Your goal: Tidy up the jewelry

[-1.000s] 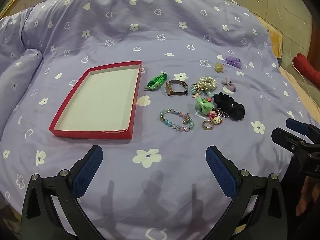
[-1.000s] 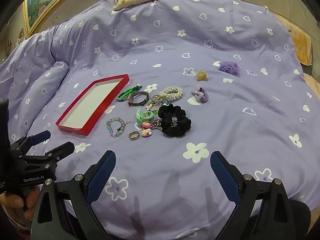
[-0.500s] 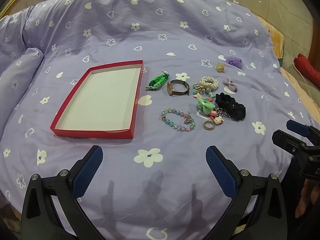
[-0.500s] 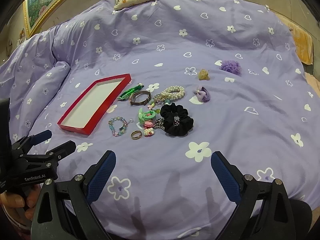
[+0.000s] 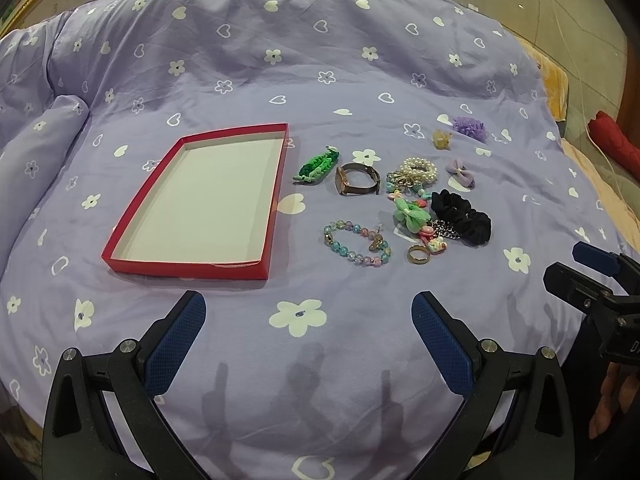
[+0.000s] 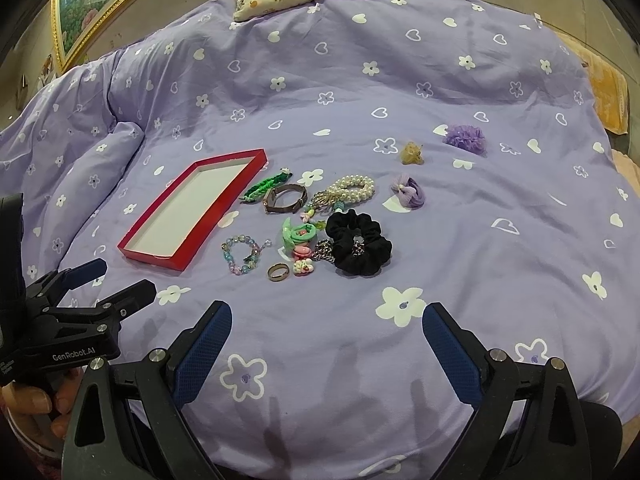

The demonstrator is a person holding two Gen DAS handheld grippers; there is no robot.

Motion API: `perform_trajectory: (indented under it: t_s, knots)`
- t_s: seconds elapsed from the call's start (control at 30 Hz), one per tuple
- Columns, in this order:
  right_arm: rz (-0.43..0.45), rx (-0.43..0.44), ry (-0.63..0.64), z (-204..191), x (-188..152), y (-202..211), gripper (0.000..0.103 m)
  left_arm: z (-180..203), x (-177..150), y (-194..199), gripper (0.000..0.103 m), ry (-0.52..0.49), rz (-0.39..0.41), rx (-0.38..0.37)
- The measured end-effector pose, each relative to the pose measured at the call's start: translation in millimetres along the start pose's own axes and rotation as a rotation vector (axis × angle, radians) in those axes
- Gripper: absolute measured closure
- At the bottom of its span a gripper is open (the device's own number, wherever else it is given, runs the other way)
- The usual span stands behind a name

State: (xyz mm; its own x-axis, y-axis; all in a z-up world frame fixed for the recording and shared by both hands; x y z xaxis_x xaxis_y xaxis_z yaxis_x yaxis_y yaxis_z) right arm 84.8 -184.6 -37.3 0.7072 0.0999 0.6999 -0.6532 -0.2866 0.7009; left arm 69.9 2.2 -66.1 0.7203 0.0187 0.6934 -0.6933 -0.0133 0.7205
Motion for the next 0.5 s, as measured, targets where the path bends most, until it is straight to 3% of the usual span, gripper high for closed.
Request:
perform_trajectory:
  t_s: [0.5]
  knots:
    - [0.008, -0.001, -0.003, 1.7, 1.4, 0.3, 0.006, -0.2, 1.7, 1.3, 0.000, 0.003, 0.007, -0.001]
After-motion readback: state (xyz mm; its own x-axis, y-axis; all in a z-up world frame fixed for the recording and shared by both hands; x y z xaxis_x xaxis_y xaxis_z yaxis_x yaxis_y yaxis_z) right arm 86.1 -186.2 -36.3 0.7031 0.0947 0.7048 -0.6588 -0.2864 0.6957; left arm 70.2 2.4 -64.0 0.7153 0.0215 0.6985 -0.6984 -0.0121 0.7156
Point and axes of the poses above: each gripper's, at about its wrist camera, not at the fingertips, and y roughly against the way its jaws point, z to its right, x to its top, the point moved 10 cm from there along -y, roughly the way its jaws point
